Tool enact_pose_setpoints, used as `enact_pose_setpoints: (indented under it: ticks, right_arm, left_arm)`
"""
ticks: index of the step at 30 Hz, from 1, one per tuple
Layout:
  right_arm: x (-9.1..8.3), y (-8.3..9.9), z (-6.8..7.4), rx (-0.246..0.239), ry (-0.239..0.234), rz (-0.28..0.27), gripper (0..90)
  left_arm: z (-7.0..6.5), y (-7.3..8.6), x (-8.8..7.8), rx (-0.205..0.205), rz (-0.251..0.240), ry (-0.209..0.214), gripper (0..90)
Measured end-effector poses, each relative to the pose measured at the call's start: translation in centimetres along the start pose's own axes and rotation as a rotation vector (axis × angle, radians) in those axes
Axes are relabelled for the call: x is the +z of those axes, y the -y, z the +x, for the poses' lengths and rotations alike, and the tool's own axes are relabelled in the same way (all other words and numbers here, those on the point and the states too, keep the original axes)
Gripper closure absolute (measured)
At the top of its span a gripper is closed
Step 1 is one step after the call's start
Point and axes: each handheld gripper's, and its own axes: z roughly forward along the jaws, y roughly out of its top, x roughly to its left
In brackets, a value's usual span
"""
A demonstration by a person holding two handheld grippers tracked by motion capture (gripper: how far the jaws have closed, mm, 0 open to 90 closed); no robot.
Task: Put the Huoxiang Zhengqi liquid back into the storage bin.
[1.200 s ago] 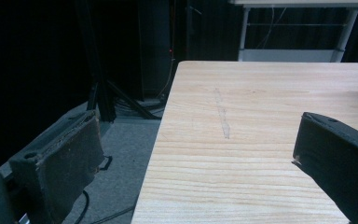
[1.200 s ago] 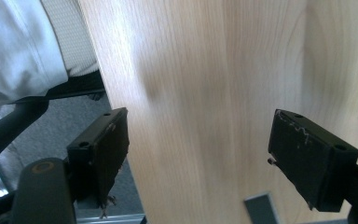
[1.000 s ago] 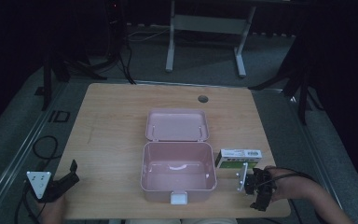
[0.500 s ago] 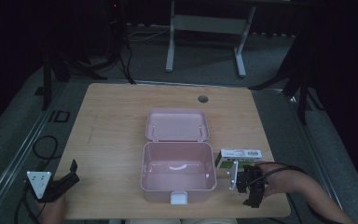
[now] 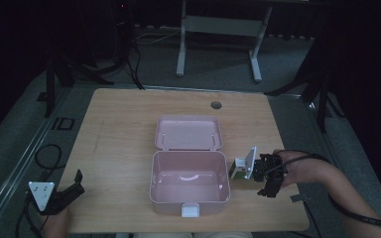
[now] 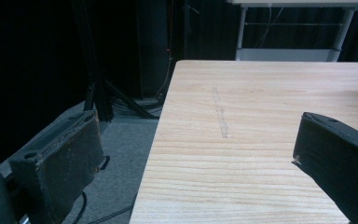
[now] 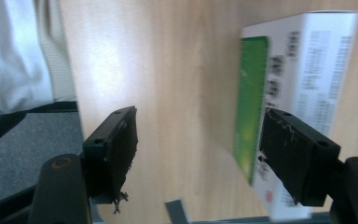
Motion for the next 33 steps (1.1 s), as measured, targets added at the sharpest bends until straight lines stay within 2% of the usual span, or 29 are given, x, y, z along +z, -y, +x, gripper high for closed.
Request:
enact_pose_setpoints:
  ticks: [6,11,20,23,28,33]
  right_arm:
    - [-0.7,0.3,-1.9,0.019,0.033,-0.009,28.6]
    - [-0.5,0.6,-3.5,0.049,0.055,0.021,30.8]
    - [1.3,0.6,-5.8,0.075,0.028,0.041,36.1]
    - [2.2,0.5,-6.2,0.072,0.009,0.028,36.8]
    - [3.7,0.6,-7.0,0.074,0.010,0.055,40.3]
    - [4.7,0.5,-7.4,0.077,-0.012,0.058,44.9]
  left_arm:
    - [0.0,0.0,0.0,0.000,0.000,0.001,1.6]
    - [0.0,0.0,0.0,0.001,-0.001,0.002,1.6]
    - [0.0,0.0,0.0,0.003,0.000,0.003,1.6]
    - [-0.1,0.0,0.1,0.006,0.002,0.002,1.6]
    - [-0.1,0.0,0.0,0.005,0.002,0.004,1.6]
    - [-0.1,0.0,0.1,0.010,0.004,0.005,1.6]
